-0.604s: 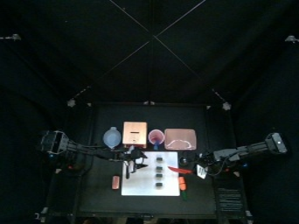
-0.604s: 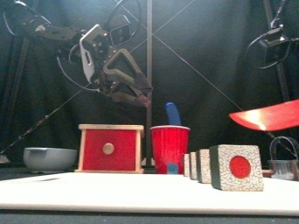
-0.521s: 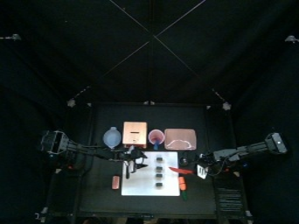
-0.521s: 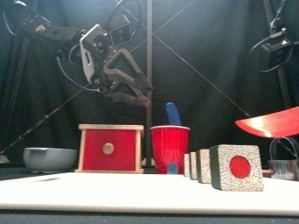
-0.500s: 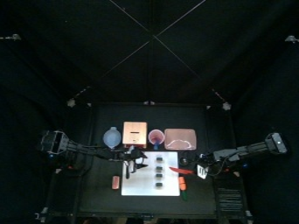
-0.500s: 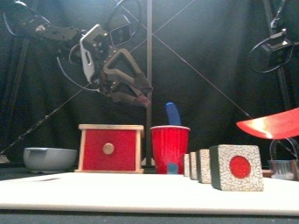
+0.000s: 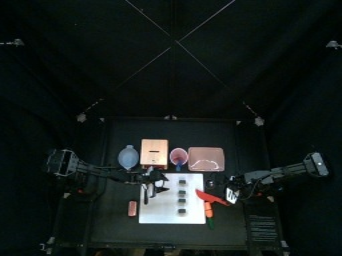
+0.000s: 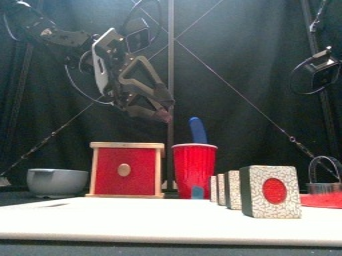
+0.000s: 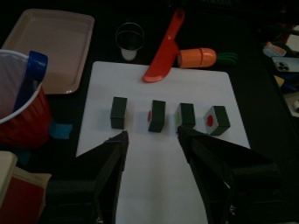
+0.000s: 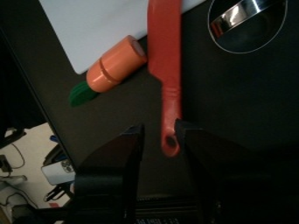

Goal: Place sushi on board then cut the sushi with the knife then place the pieces on the plate
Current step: Place the 4 sushi pieces on the plate

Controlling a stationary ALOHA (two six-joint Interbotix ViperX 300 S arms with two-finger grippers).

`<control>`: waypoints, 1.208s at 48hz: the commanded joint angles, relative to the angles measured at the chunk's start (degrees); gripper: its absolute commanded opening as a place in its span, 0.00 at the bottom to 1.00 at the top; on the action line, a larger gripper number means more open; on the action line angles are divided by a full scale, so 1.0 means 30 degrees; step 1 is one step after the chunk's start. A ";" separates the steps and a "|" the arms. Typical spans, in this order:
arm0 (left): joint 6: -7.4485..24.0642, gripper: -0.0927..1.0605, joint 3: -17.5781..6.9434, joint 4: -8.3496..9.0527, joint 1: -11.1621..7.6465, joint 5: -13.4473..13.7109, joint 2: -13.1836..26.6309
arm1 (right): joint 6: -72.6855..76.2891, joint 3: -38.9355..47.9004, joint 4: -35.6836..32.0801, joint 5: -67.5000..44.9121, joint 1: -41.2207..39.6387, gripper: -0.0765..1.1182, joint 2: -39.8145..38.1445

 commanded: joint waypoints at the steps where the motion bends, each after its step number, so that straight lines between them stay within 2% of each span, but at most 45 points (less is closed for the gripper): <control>1: 0.0059 0.82 -0.0234 -0.0029 -0.0029 -0.0205 -0.0117 | 0.0000 -0.0498 -0.0586 0.0205 -0.0381 0.69 -0.0088; 19: 0.0029 0.81 0.0557 -0.0029 0.0117 -0.0205 -0.0117 | -0.0059 -0.3311 -0.4365 -0.0176 -0.1055 0.69 0.0234; 34: 0.0059 0.81 0.0967 -0.0029 0.0410 -0.0146 -0.0088 | 0.0000 -0.4512 -0.9609 -0.4219 -0.1318 0.69 0.3369; 47: 0.0088 0.81 0.1201 0.0000 0.0879 -0.0117 -0.0117 | -0.0059 -0.4687 -0.9258 -0.8818 -0.2314 0.71 0.5801; 58: 0.0146 0.81 0.1348 0.0146 0.1113 -0.0059 -0.0117 | -0.0059 -0.5186 -0.9229 -1.0488 -0.2578 0.74 0.8525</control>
